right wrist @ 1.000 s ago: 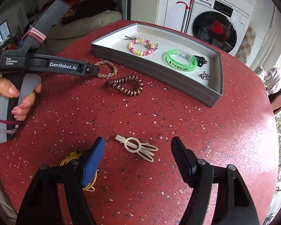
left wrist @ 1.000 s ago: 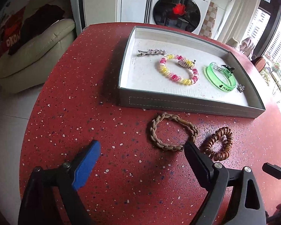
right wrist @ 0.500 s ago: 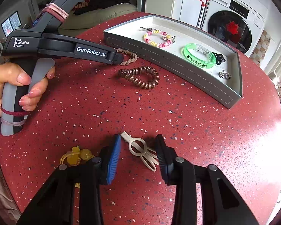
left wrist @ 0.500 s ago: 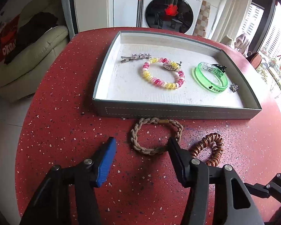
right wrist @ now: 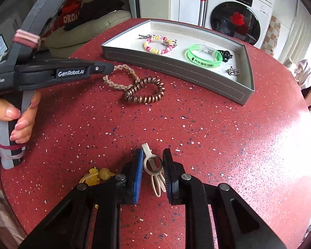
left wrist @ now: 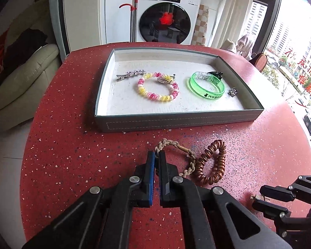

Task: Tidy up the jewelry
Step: 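Carry the cream clip and braided bracelet into the tray and open both tools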

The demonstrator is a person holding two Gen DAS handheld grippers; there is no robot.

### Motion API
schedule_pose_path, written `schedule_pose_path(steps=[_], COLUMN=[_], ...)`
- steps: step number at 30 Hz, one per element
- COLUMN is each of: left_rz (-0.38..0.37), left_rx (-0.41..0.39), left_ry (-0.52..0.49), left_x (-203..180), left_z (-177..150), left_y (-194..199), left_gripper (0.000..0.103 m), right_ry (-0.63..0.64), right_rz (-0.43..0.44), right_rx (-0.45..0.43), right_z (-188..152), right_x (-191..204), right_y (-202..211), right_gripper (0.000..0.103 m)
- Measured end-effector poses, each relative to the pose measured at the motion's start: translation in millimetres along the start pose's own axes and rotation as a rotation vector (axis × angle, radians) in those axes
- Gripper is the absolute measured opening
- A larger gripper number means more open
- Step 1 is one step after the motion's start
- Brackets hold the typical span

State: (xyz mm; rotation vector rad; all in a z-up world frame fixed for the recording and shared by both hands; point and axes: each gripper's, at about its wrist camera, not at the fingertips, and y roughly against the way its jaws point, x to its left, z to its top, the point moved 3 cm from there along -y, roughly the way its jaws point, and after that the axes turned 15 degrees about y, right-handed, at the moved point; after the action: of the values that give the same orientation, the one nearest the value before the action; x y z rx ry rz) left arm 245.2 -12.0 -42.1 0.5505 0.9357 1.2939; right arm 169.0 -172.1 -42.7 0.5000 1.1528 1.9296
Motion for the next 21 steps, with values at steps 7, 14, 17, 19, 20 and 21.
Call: schedule_pose_path(steps=[7, 14, 17, 19, 20, 21], left_rz=[-0.048, -0.085, -0.100, -0.105, -0.107, -0.110], left_rx=[-0.026, -0.050, -0.063, -0.073, -0.077, -0.080], left_ry=[0.006, 0.004, 0.002, 0.000, 0.000, 0.001], left_x=[2, -1, -4, -5, -5, -6], left_z=[5, 14, 20, 25, 27, 30], left_y=[24, 38, 44, 46, 47, 47], left_gripper=[0.021, 0.021, 0.021, 0.021, 0.021, 0.021], right_ry=[-0.140, -0.228, -0.254, -0.267, -0.274, -0.283], right_rz=[0.036, 0.040, 0.034, 0.034, 0.040, 0.050], right_rx=[-0.058, -0.089, -0.100, -0.108, -0.114, -0.120], right_z=[1, 2, 6, 8, 10, 12], right_x=[-17, -29, -34, -37, -39, -41], right_y=[16, 27, 31, 34, 35, 36], right_gripper=[0.021, 0.021, 0.021, 0.021, 0.021, 0.021])
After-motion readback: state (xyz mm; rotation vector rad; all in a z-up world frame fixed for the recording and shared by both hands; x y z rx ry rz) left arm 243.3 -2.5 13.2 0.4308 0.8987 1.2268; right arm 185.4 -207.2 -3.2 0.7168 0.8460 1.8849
